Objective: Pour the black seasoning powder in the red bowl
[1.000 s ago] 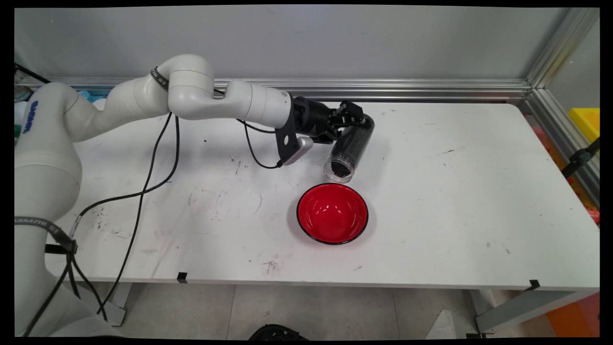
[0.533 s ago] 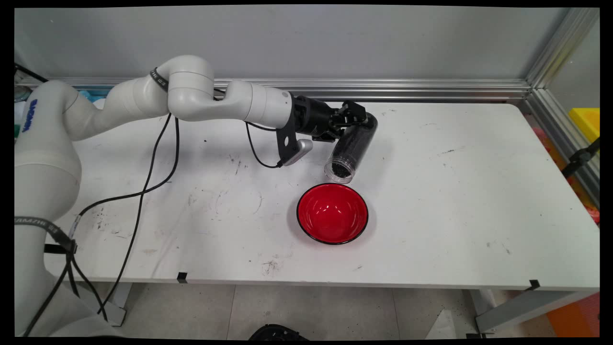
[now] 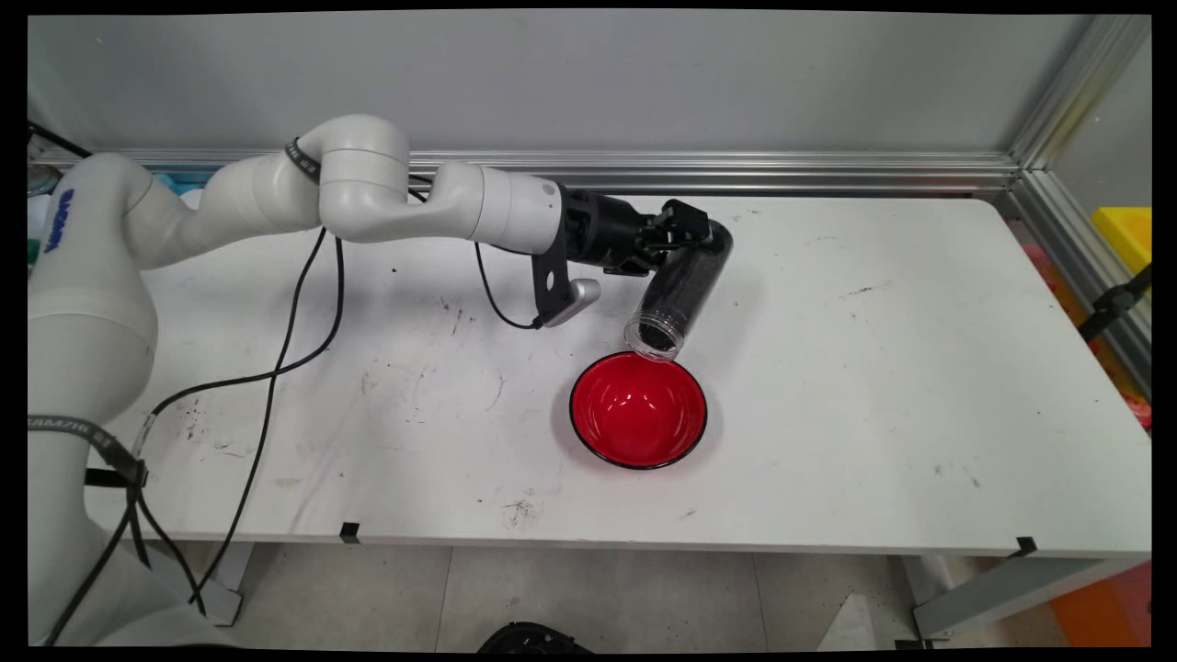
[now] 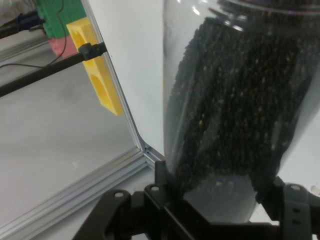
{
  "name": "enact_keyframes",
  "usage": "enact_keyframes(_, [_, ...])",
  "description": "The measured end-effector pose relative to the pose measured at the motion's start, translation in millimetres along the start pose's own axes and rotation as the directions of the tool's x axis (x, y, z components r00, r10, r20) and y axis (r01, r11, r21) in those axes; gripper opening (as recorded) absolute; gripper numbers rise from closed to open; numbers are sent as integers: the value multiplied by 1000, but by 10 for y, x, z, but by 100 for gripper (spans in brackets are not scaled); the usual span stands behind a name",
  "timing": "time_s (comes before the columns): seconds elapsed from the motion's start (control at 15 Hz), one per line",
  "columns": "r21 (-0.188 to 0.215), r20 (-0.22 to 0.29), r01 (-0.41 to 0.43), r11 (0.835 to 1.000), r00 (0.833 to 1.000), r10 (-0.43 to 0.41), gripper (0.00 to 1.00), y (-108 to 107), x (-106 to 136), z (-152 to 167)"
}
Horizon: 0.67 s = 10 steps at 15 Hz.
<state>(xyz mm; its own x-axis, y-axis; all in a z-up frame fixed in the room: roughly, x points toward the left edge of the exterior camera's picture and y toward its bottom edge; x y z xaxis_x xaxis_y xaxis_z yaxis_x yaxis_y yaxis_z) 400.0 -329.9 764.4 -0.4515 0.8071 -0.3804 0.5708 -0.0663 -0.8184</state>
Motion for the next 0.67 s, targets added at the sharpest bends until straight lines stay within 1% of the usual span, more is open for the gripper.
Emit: enact_keyframes(0.67, [25,23,-25,999,999,25,0,11,103,-10])
